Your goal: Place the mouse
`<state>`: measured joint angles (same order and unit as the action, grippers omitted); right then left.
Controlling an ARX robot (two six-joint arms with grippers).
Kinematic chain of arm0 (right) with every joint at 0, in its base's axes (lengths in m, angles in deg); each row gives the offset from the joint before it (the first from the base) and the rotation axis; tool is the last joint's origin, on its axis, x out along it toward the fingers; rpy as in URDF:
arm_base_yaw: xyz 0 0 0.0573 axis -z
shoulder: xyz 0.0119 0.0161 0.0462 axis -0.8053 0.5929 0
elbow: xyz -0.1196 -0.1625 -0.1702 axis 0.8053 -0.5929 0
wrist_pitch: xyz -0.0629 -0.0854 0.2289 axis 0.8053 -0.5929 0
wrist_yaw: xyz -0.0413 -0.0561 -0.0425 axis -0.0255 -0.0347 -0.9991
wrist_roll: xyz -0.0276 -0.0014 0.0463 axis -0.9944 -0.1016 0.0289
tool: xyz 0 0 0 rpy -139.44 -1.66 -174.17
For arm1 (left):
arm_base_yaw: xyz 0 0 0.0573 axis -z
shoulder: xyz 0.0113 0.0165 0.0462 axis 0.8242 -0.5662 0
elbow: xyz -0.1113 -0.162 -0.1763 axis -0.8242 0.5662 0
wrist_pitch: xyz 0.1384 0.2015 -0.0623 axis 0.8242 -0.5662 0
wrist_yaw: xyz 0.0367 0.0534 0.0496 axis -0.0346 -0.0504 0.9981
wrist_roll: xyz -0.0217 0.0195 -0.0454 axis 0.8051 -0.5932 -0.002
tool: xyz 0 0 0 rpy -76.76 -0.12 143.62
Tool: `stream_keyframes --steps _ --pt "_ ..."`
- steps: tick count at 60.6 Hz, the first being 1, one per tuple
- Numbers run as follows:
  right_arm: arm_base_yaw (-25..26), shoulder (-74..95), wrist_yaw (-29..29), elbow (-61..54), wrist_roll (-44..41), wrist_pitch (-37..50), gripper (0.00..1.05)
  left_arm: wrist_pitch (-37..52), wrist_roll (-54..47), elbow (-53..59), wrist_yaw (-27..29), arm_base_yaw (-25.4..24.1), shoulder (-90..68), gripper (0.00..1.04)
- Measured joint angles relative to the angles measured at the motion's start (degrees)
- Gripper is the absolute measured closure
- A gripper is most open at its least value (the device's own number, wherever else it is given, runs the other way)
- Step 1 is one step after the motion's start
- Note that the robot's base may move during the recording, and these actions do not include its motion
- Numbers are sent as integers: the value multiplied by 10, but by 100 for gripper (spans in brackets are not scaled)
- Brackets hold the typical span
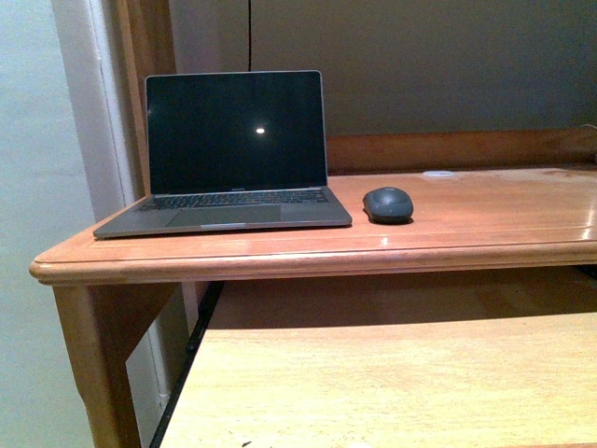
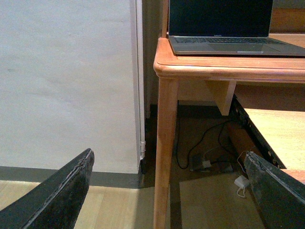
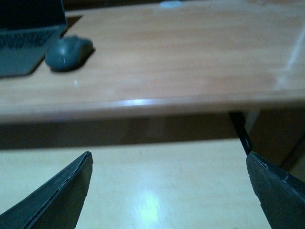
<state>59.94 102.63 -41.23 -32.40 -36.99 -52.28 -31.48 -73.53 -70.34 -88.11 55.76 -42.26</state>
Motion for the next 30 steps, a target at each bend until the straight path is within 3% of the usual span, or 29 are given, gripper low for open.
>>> stream_keyframes --steps 9,17,23,30 --pt "93 -96 117 -108 -57 -41 7 0 0 0 0 0 0 8" --pt "143 -134 192 -161 -106 -78 7 0 0 0 0 0 0 8" --pt "145 -139 196 -192 -146 -89 7 0 0 0 0 0 0 8" --pt "114 -110 155 -215 -164 -50 7 0 0 0 0 0 0 8"
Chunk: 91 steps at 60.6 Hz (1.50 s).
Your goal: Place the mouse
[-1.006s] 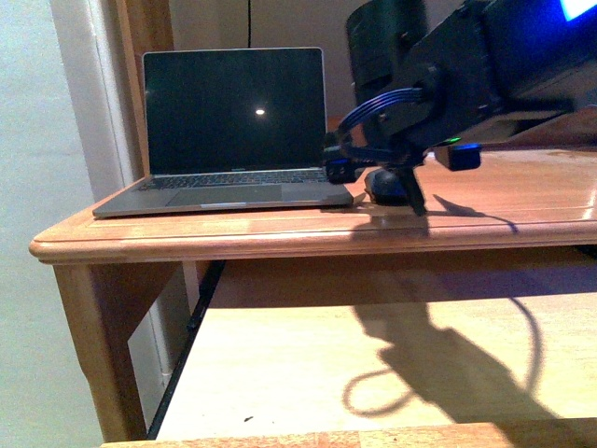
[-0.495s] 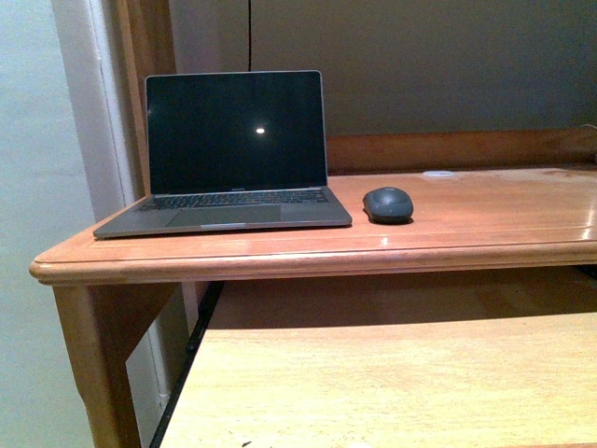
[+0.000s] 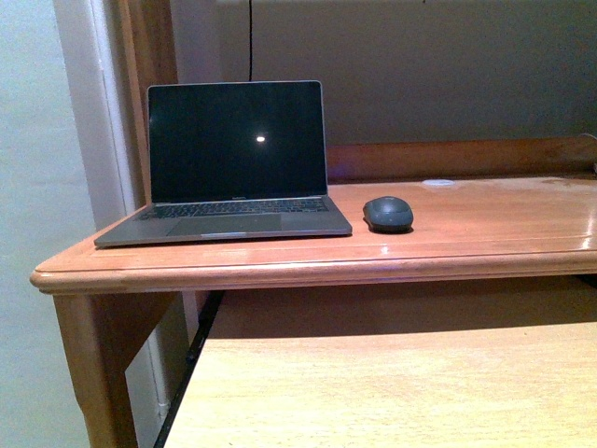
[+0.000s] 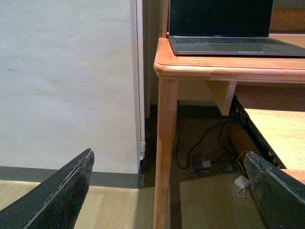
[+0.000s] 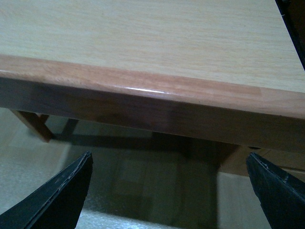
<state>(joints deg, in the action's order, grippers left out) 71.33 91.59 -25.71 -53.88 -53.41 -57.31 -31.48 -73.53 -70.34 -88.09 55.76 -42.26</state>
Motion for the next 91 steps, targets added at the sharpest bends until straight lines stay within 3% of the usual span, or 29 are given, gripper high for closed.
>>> stream_keyframes --steps 6,12,20,37,52,66,80,91 --pt "-58 49 -48 -1 5 64 7 0 0 0 0 0 0 8" --pt "-149 155 -137 23 33 162 7 0 0 0 0 0 0 8" --pt "-221 264 -216 77 66 230 7 0 0 0 0 0 0 8" --pt "-344 474 -365 267 113 257 7 0 0 0 0 0 0 8" --pt "-378 576 -449 429 125 212 7 0 0 0 0 0 0 8" --pt "-382 581 -461 473 144 180 7 0 0 0 0 0 0 8" --pt "-361 471 -416 353 202 151 7 0 0 0 0 0 0 8" --pt "-298 263 -357 194 250 108 7 0 0 0 0 0 0 8"
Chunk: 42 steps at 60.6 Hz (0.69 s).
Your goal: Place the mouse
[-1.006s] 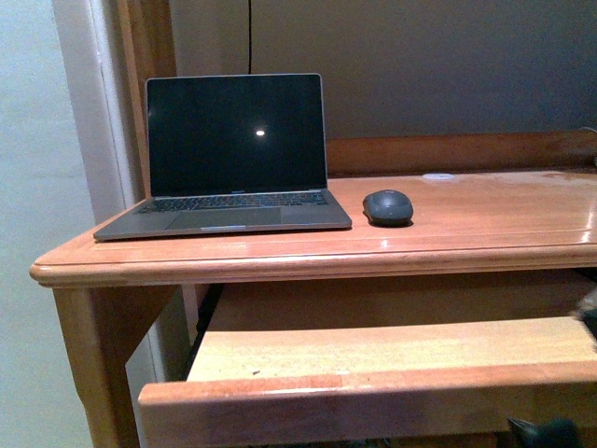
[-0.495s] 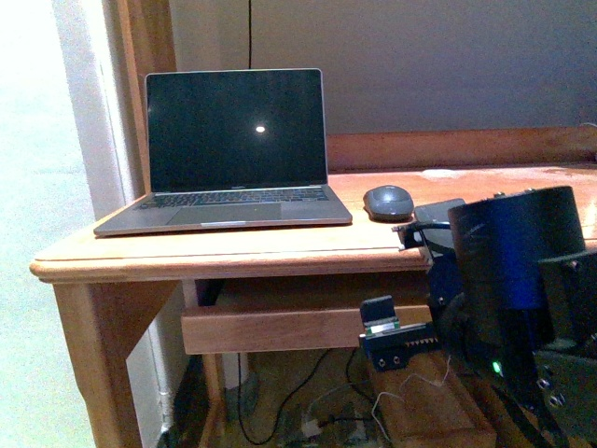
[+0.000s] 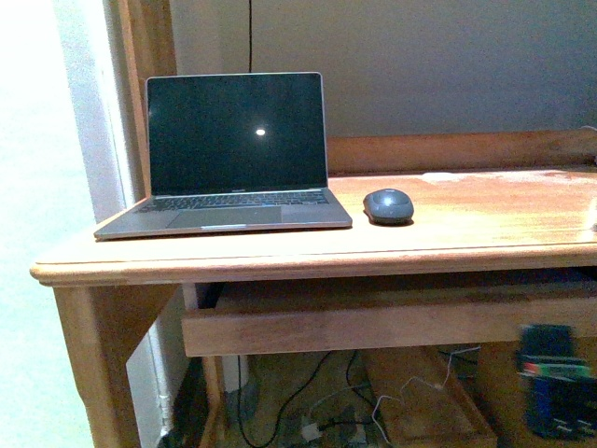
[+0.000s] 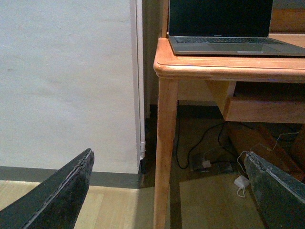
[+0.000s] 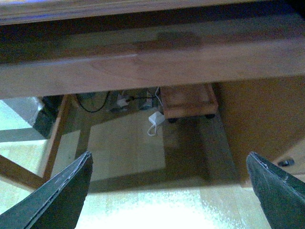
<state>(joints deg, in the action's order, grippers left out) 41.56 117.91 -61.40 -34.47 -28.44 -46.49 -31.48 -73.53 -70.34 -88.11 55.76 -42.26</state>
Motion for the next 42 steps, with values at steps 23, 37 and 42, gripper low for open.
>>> stream_keyframes --steps 23,37,42 --pt "18 -636 2 -174 96 -421 7 0 0 0 0 0 0 8" --pt "-89 -714 -63 -256 43 -286 23 0 0 0 0 0 0 8" --pt "-59 -744 -35 -256 -32 -271 37 0 0 0 0 0 0 8"
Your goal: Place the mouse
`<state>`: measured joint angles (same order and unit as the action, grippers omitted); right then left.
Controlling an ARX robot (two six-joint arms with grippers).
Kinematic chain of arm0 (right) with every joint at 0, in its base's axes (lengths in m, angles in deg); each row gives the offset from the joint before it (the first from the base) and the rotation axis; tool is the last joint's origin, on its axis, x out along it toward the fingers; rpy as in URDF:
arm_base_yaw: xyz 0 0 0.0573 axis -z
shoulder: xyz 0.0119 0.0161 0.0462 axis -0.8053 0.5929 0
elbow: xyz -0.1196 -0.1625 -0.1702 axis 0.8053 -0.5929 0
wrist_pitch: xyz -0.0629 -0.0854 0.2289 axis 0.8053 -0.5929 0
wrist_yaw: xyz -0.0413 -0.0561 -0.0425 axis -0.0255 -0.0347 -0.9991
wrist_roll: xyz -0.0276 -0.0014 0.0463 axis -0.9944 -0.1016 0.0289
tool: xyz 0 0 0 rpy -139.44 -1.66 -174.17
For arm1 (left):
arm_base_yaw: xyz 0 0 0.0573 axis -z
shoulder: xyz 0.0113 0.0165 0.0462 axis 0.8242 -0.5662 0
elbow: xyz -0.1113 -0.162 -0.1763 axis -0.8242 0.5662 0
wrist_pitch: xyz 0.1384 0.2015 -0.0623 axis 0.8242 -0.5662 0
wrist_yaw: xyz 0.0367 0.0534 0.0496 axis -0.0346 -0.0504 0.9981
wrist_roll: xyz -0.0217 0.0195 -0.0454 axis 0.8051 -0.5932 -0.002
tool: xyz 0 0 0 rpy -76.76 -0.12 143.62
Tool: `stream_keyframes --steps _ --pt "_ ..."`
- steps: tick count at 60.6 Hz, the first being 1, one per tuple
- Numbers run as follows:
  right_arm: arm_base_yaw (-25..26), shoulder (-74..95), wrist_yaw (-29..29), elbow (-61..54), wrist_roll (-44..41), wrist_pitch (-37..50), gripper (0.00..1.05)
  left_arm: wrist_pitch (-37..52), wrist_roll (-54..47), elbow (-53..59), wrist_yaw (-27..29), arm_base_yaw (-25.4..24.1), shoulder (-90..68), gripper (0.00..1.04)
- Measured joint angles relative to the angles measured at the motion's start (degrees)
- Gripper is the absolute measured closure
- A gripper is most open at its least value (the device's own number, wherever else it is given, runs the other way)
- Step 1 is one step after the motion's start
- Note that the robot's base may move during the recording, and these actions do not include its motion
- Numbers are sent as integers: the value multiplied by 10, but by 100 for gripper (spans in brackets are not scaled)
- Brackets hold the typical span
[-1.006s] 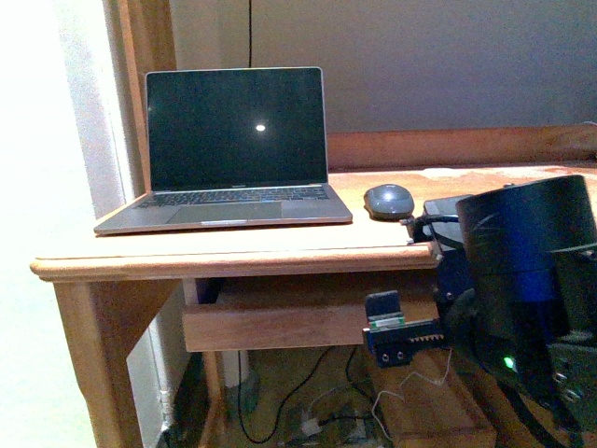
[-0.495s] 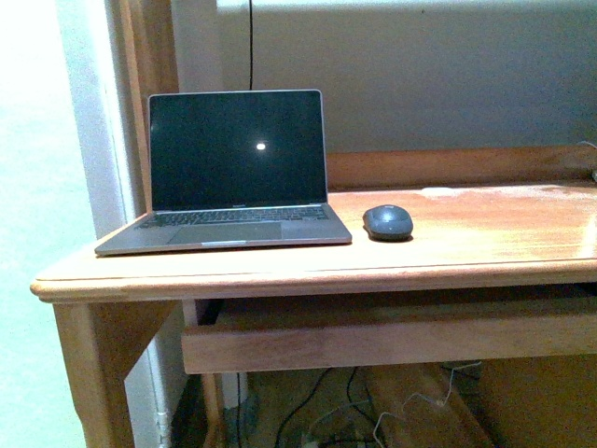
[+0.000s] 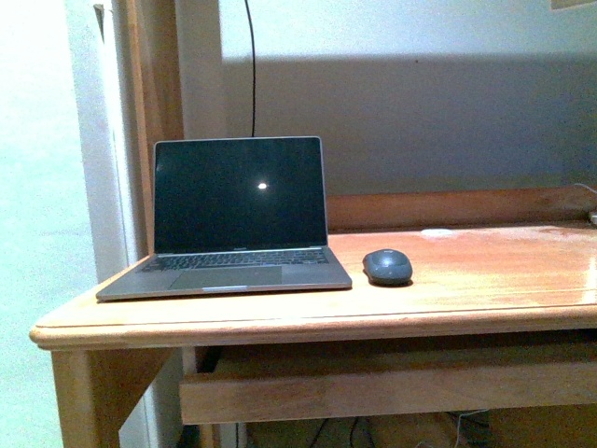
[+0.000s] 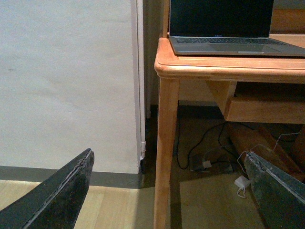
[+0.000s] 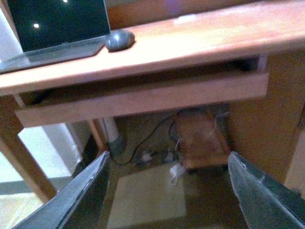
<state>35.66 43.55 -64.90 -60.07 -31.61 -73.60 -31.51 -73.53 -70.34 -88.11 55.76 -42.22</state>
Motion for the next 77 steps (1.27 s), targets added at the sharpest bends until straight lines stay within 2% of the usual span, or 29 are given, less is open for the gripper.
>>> stream_keyframes --steps 6,16,18,20,22,25,34,36,41,53,62,77 --pt "37 -11 37 0 -41 -9 54 0 0 0 0 0 0 8" --pt "81 -23 78 0 -59 -19 82 0 0 0 0 0 0 8" --pt "94 -24 96 0 -60 -22 87 0 0 0 0 0 0 8" --pt "126 -28 142 0 -63 -26 94 0 0 0 0 0 0 8" --pt "149 -28 158 0 -65 -28 99 0 0 0 0 0 0 8" --pt "170 -30 163 0 -67 -28 102 0 0 0 0 0 0 8" --pt "177 -31 170 0 -68 -28 102 0 0 0 0 0 0 8" --pt "177 -31 170 0 -68 -28 99 0 0 0 0 0 0 8" --pt "177 -31 170 0 -69 -28 83 0 0 0 0 0 0 8" --pt "177 -31 170 0 -69 -28 31 0 0 0 0 0 0 8" --pt "177 -31 170 0 -68 -28 7 0 0 0 0 0 0 8" --pt "177 -31 170 0 -69 -28 7 0 0 0 0 0 0 8"
